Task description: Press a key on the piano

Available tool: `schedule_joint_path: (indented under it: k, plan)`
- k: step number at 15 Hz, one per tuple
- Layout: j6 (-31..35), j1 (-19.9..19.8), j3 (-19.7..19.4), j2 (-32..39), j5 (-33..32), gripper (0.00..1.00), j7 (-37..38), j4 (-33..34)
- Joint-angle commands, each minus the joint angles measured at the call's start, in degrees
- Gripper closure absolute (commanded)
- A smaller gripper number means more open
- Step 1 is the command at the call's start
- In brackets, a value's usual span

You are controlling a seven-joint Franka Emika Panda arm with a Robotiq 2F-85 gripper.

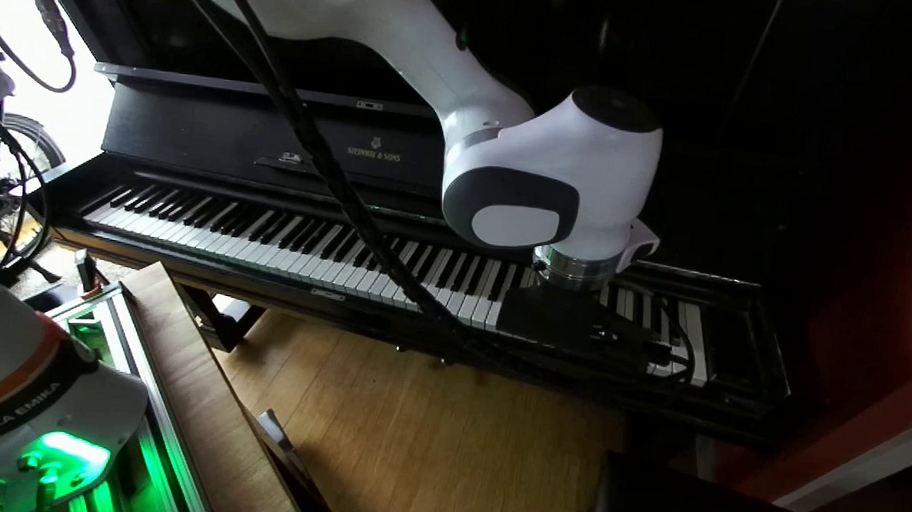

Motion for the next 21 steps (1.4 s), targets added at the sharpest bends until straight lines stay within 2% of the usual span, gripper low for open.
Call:
schedule_joint_path:
  k: [1,7,13,21]
  plan:
    - [1.8,-2.2,2.9,4.0,0.5,0.99,-0.5,3.5]
    - [5.9,-2.4,4.4,8.6,-0.9,1.0,0.5,7.3]
    - [5.8,-3.7,6.7,11.1,-0.2,1.0,0.4,9.7]
    - [4.9,-5.0,7.9,13.1,-0.1,1.0,0.4,11.7]
